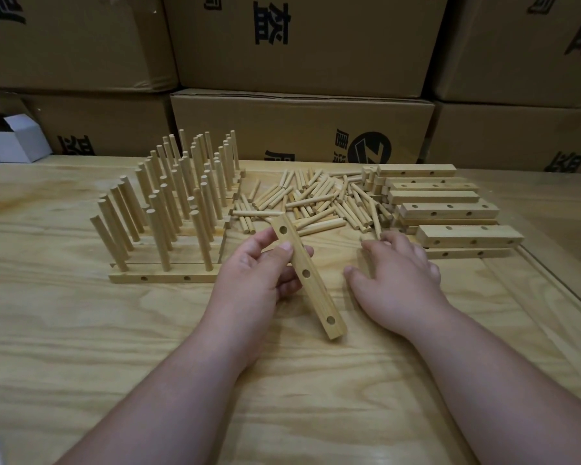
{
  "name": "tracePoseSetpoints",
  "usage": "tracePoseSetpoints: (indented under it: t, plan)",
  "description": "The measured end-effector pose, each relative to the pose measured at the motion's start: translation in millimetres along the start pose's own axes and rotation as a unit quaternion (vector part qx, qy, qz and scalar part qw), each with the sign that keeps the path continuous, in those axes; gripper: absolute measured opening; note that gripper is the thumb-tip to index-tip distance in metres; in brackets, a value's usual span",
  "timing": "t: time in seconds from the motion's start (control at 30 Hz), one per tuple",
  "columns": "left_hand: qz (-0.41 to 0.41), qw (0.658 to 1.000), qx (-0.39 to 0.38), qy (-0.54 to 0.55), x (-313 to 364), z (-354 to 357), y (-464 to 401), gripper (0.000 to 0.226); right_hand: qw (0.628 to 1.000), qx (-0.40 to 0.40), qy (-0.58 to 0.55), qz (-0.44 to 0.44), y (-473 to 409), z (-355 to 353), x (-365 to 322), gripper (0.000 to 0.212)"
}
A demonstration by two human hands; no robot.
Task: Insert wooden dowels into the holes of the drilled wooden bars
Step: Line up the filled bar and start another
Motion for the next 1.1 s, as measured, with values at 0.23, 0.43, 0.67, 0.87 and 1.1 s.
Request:
tracePoseSetpoints:
  t: [0.23, 0.43, 0.67, 0.87, 1.1]
  plan:
    - [-0.001, 1.0, 0.005, 0.012, 0.8, -0.7, 1.2, 0.032, 1.0, 0.011, -0.007, 0.007, -0.1, -0.2, 1.1, 0.064]
    - [-0.006, 0.997, 0.041, 0.063, 1.3, -6.6, -0.7, 0.018, 0.997, 0.066, 0.003, -0.033, 3.5, -10.6, -19.8, 0.064]
    - [-0.006, 0.996, 0.039, 0.074, 3.1, -3.2, 2.1, 0.017, 0.985, 0.074, 0.07, -0.141, -15.3, -13.8, -75.4, 0.063]
    - [0.012, 0.999, 0.003, 0.034, 10.3, 0.1, 7.0, 0.039, 0.98, 0.065, 0.043, -0.184, -45.1, -14.0, -117.1, 0.063]
    - [0.009, 1.0, -0.002, 0.016, 10.0, 0.9, 8.8, 0.038, 0.976, -0.033, 0.023, -0.216, -93.1, 9.6, -174.7, 0.068]
Point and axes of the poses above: each hand's wrist, its own y-axis away from the middle knuckle, its own z-axis out of the palm, x = y × z, the point moved 10 cm from there along -y, towards the middle knuckle, and after that the axes turned 12 degrees about y, right-handed, at the moved point
